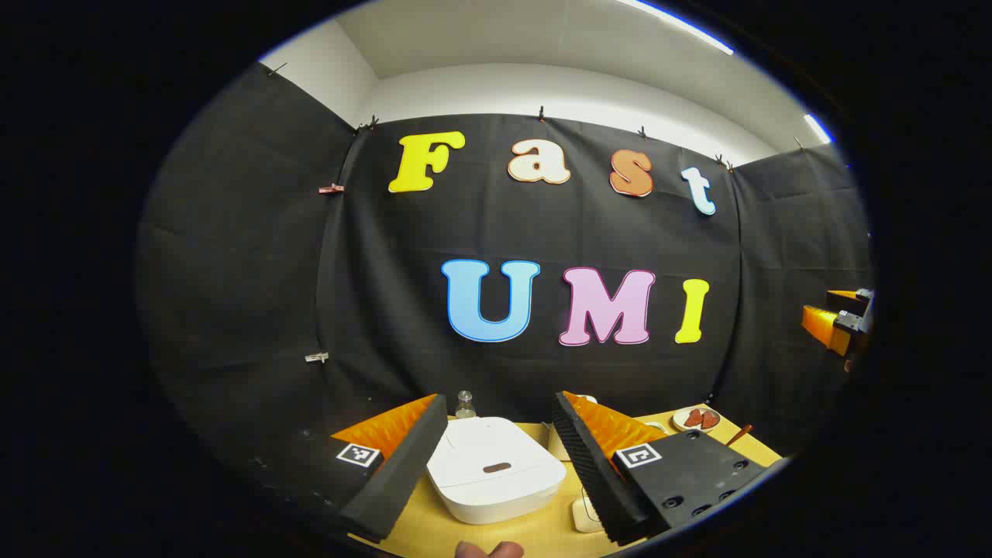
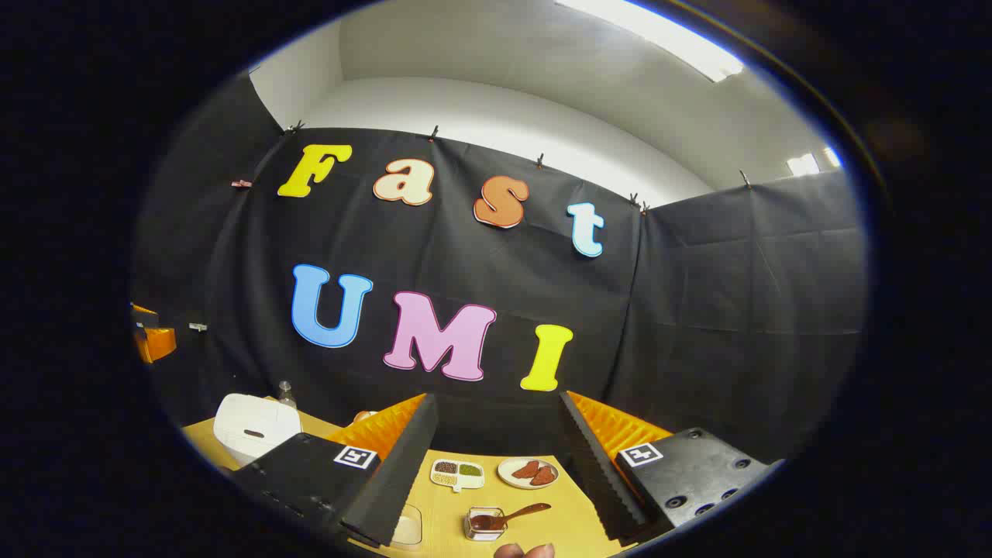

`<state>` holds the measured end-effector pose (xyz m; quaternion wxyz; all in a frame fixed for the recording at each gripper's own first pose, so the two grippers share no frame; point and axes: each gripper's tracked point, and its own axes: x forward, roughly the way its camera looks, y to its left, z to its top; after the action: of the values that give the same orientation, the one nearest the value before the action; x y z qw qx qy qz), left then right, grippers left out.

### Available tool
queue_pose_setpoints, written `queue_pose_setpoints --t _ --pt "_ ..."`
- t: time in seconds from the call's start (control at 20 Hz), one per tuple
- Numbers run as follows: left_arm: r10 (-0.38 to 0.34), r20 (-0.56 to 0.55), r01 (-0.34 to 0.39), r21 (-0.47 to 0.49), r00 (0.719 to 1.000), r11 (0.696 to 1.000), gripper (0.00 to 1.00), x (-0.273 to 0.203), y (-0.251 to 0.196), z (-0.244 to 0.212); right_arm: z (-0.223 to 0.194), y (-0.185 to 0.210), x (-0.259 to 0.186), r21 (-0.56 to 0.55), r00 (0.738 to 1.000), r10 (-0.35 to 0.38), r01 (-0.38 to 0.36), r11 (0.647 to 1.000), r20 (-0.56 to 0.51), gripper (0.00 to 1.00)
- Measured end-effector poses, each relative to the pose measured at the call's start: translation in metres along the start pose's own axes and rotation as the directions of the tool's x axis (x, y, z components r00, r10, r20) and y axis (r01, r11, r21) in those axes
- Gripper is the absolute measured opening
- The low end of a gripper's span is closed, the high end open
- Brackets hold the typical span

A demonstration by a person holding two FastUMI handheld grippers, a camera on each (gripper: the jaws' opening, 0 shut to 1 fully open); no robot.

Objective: Close the left gripper, press the button to open the rice cooker; take a wooden spoon from the chopstick holder with the right hand, scoop a spoonful of rice and pour it into the rice cooker, then put the wooden spoon back into the chopstick holder.

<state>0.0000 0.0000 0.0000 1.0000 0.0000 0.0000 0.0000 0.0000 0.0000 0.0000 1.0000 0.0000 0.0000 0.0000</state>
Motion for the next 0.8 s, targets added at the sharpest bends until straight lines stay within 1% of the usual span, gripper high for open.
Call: queue_pose_setpoints --t 0.2,0.35,0.5,0.65,0.8 --pt "-0.017 0.004 0.016 0.027 1.0 1.0 0.95 0.0 -0.006 0.002 -0.003 -0.003 -0.003 0.01 1.0 -0.002 0.002 1.0 -0.013 0.97" --pt "-0.05 0.031 0.05 0.012 0.998 0.999 0.95 -0.002 -0.016 0.012 -0.007 -0.001 -0.005 0.002 1.0 0.003 -0.003 1.0 -0.024 0.97" --pt "-0.034 0.017 0.033 0.018 0.999 0.999 0.95 0.001 -0.011 0.005 -0.007 -0.001 -0.006 -0.004 1.0 0.004 -0.004 1.0 -0.025 0.97" --pt "-0.036 0.007 0.036 0.015 0.999 0.999 0.95 0.001 -0.01 0.005 -0.006 0.0 -0.007 -0.006 1.0 0.009 -0.009 1.0 -0.023 0.97" --pt "-0.034 0.01 0.034 0.034 0.999 0.999 0.95 0.002 -0.008 0.006 -0.005 0.003 -0.008 0.0 1.0 0.018 -0.018 1.0 -0.024 0.97"
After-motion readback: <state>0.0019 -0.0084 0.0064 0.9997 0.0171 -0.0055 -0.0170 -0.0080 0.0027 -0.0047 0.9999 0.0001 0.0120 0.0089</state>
